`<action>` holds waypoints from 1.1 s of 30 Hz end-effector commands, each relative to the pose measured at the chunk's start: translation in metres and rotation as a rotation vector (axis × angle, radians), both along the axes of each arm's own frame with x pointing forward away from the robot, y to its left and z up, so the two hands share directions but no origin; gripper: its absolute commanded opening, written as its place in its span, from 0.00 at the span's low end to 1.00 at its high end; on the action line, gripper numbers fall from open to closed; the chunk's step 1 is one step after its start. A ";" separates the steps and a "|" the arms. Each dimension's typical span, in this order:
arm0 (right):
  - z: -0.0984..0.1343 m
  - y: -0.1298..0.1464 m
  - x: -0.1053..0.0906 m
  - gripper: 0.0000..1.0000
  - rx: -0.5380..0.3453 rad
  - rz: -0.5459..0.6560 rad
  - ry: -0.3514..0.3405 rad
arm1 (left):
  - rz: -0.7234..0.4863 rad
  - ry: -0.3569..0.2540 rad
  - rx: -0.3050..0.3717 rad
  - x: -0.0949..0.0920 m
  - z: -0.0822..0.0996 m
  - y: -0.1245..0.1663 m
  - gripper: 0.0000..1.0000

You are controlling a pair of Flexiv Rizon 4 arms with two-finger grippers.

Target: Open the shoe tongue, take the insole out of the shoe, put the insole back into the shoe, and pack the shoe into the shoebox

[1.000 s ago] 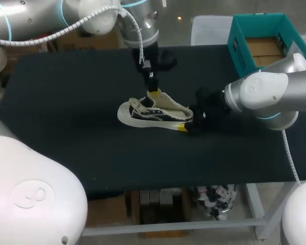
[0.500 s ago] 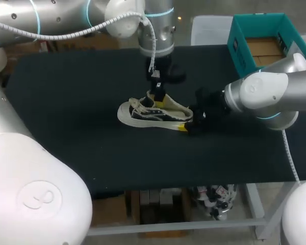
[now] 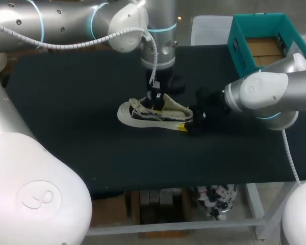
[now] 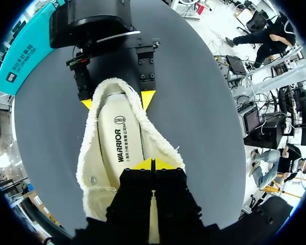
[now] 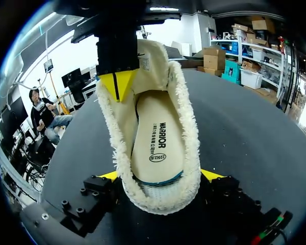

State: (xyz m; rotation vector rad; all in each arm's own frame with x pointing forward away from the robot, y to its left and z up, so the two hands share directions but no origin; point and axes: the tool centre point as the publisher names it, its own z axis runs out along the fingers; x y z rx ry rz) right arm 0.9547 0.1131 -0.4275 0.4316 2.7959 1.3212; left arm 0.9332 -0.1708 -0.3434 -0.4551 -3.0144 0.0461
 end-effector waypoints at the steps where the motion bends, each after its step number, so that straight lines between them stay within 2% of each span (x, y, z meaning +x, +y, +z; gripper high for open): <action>1: -0.004 -0.002 0.001 0.00 0.004 0.003 0.002 | 0.002 -0.009 -0.008 -0.001 -0.007 0.004 0.00; 7: -0.004 -0.002 0.001 0.00 0.004 0.003 0.002 | 0.004 -0.033 0.004 0.003 -0.016 0.005 0.00; 12: -0.004 -0.002 0.001 0.00 0.004 0.003 0.002 | 0.020 0.009 -0.004 0.011 -0.020 0.005 0.00; 26: -0.004 -0.002 0.001 0.00 0.004 0.003 0.002 | 0.041 -0.014 -0.026 0.030 -0.031 0.002 0.00; 33: -0.004 -0.002 0.001 0.00 0.004 0.003 0.002 | 0.020 -0.003 -0.022 0.025 -0.033 0.001 0.00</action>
